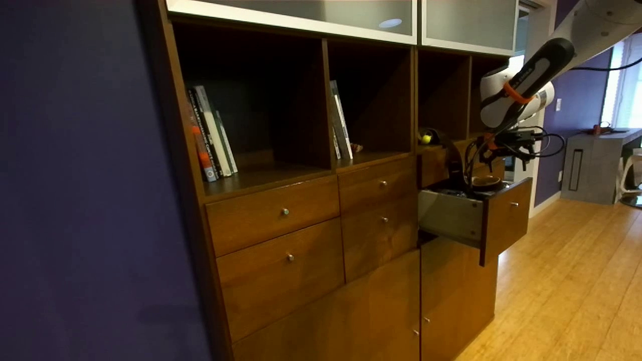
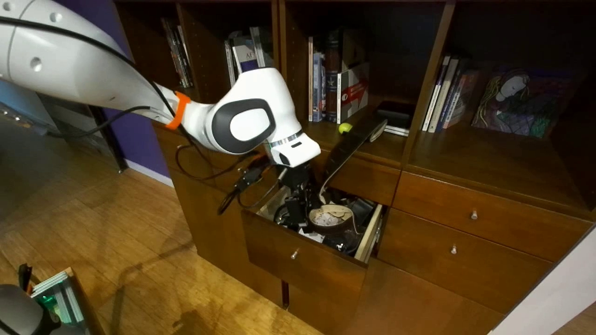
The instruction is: Place the belt.on the shelf
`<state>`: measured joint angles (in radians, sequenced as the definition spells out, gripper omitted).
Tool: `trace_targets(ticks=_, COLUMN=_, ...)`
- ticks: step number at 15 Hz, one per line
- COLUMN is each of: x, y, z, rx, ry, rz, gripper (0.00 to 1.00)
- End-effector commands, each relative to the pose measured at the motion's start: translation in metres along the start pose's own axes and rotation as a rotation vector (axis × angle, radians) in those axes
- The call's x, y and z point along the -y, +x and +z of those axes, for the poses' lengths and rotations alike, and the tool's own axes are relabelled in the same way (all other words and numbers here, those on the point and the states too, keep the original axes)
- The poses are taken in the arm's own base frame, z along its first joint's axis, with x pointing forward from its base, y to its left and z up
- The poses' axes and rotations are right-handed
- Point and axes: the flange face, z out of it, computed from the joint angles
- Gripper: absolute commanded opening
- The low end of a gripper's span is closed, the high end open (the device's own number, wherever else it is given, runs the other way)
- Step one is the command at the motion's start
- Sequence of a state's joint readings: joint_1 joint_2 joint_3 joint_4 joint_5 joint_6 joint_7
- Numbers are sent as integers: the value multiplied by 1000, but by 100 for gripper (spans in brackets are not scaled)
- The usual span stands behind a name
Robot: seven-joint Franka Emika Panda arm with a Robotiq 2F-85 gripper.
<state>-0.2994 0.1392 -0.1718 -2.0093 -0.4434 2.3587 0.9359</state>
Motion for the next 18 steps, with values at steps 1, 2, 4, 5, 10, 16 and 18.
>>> trace_targets(ticks=1, x=15, y=11, z=19, rx=2, ry=-13, rz=40, gripper=94)
trace_targets(ticks=2, x=18, y=12, z=24, rx=5, ry=-15, rz=47, gripper=89)
trace_targets(ticks=4, x=22, y=14, z=34, rx=7, ry=-9, rz=56, gripper=78)
trace_targets(ticks=5, x=24, y=15, z=38, rx=7, ry=-3, rz=62, gripper=80)
trace_targets(ticks=10, x=32, y=20, z=48, rx=1, ry=46, rz=89, gripper=81)
trace_targets(ticks=16, x=35, y=18, z=53, rx=2, ry=41, rz=98, gripper=40)
trace_targets(ticks=18, x=34, y=19, z=49, rx=-9, ry=38, rz=97, gripper=25)
